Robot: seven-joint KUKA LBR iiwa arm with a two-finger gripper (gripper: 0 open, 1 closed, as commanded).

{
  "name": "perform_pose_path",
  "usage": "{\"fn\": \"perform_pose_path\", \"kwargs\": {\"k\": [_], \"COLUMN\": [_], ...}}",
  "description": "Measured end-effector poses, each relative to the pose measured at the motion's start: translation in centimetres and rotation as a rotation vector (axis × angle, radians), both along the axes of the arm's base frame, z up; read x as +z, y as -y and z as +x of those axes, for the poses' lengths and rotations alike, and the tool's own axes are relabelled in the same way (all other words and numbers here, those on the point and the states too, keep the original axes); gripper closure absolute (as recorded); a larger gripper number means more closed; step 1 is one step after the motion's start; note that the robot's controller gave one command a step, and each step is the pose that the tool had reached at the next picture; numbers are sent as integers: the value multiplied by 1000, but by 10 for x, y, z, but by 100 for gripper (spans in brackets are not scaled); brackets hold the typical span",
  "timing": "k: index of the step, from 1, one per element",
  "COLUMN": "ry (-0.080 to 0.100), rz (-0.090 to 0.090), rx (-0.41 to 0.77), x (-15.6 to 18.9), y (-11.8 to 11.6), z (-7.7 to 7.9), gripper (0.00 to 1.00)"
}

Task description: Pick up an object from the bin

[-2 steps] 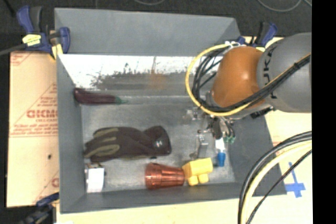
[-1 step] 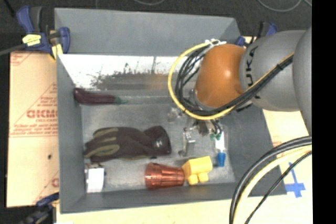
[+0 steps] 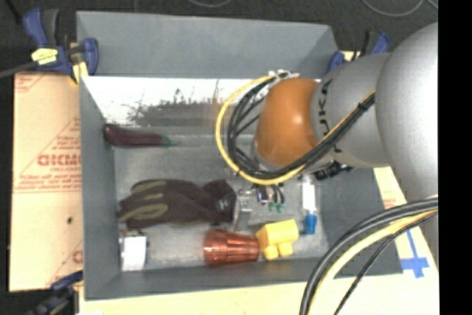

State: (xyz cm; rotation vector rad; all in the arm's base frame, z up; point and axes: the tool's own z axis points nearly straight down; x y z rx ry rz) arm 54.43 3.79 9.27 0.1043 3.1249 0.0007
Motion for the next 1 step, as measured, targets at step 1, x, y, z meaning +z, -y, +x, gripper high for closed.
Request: {"fn": "perform_pose_path", "kwargs": {"k": [1], "ry": [-2], "rz": [-1], "rx": [-69], "x": [-5], "y": [-4], "z": [-2], "gripper": [0]}}
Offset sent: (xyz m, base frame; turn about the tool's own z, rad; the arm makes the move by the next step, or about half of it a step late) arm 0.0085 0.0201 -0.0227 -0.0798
